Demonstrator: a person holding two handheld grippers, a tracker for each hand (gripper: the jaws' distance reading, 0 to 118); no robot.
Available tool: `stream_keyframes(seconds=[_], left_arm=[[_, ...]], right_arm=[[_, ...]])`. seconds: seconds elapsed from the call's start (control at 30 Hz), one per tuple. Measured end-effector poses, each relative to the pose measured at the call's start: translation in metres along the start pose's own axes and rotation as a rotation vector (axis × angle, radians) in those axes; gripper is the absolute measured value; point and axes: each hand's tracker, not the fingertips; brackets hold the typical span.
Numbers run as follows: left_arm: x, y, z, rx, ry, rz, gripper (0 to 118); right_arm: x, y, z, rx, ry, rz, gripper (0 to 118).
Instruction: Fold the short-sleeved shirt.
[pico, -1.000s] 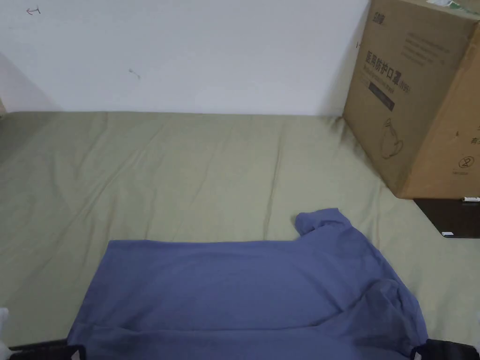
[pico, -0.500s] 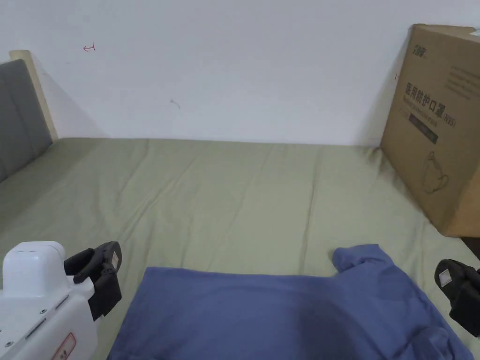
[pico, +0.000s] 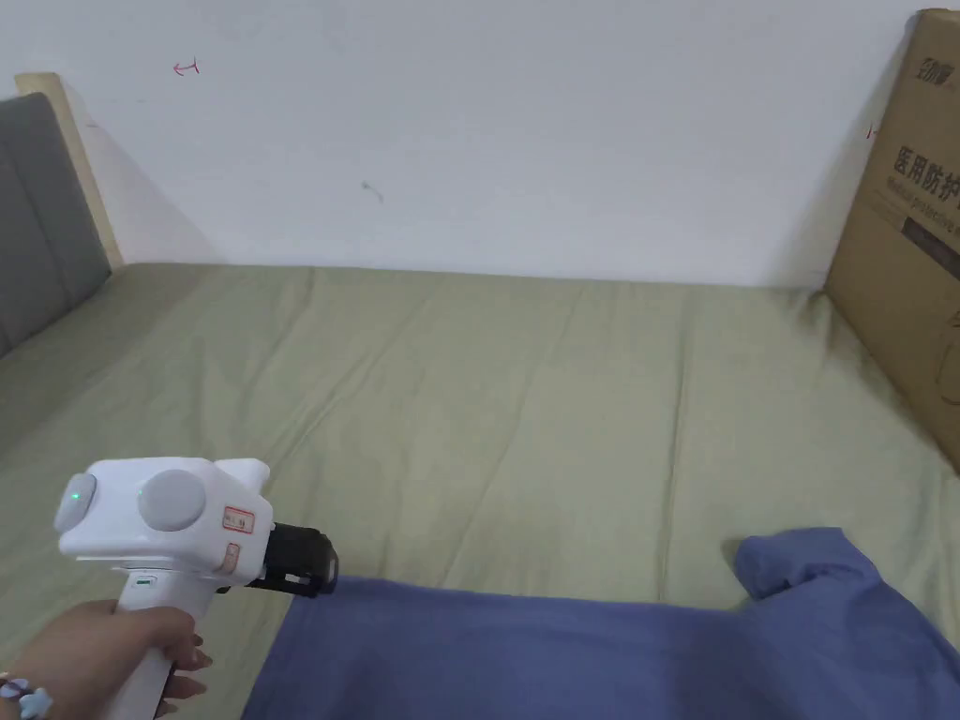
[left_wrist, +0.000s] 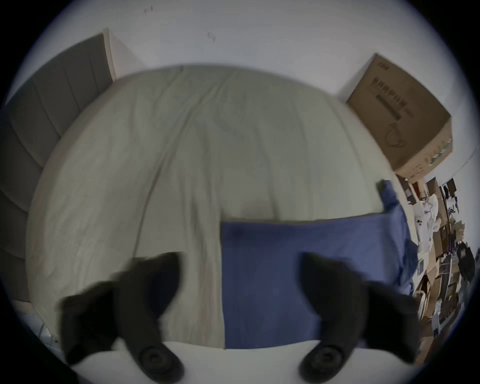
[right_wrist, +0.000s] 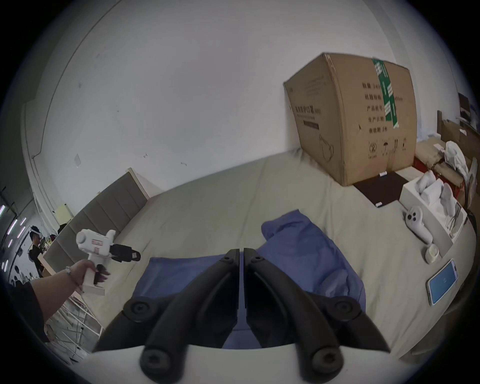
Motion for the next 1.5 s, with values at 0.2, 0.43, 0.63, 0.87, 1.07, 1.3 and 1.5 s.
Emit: stream_keyframes(seconds=[0.2,0.43,0.63,0.87,1.07,1.3,1.5], left_arm=[[-0.01,0.016,-0.073,-0.031,0.025,-0.008,107],[0.006,0.002,-0.104,-0.018,0.095,-0.036,118],[0.031,-0.02,-0.043,0.142,0.095,-0.203,25],[0.041,-0.018,0.022,0.263,-0.026,-0.096,1],[0.053,-0.019,0.038,0.248,-0.012,-0.142,1],[0.057,-0.02,0.04,0.217,0.025,-0.183,1],[0.049,-0.025,0.031,0.193,0.028,-0.126,1]], right_arm=[[0.007,-0.012,-0.02,-0.091,-0.022,-0.004,4],[0.021,-0.02,-0.033,-0.131,-0.042,-0.011,4],[0.048,-0.01,-0.067,-0.17,-0.012,-0.084,4],[0.108,0.06,-0.166,-0.215,-0.126,-0.12,8],[0.15,0.077,-0.265,-0.534,-0.226,-0.162,118],[0.155,0.045,-0.315,-0.744,-0.287,0.018,93],[0.136,0.054,-0.284,-0.664,-0.241,0.132,0]])
